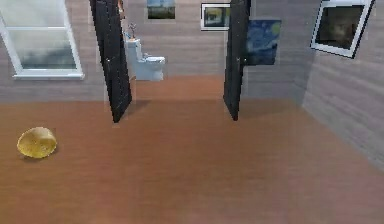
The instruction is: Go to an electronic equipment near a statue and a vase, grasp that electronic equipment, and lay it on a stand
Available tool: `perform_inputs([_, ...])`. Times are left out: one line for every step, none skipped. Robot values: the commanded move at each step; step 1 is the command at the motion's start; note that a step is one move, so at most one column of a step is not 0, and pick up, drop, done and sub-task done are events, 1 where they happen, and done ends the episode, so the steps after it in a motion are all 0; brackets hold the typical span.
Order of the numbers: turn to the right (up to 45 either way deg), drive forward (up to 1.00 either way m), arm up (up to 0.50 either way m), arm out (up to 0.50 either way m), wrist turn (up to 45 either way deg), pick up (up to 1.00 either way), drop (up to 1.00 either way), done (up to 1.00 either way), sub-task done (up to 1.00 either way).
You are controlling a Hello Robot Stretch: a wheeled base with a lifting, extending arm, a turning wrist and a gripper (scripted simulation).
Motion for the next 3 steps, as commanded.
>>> perform_inputs([0.0, 0.35, 0.0, 0.0, 0.0, 0.0, 0.0, 0.0, 0.0])
perform_inputs([3.0, 0.0, 0.0, 0.0, 0.0, 0.0, 0.0, 0.0, 0.0])
perform_inputs([0.0, 1.0, 0.0, 0.0, 0.0, 0.0, 0.0, 0.0, 0.0])
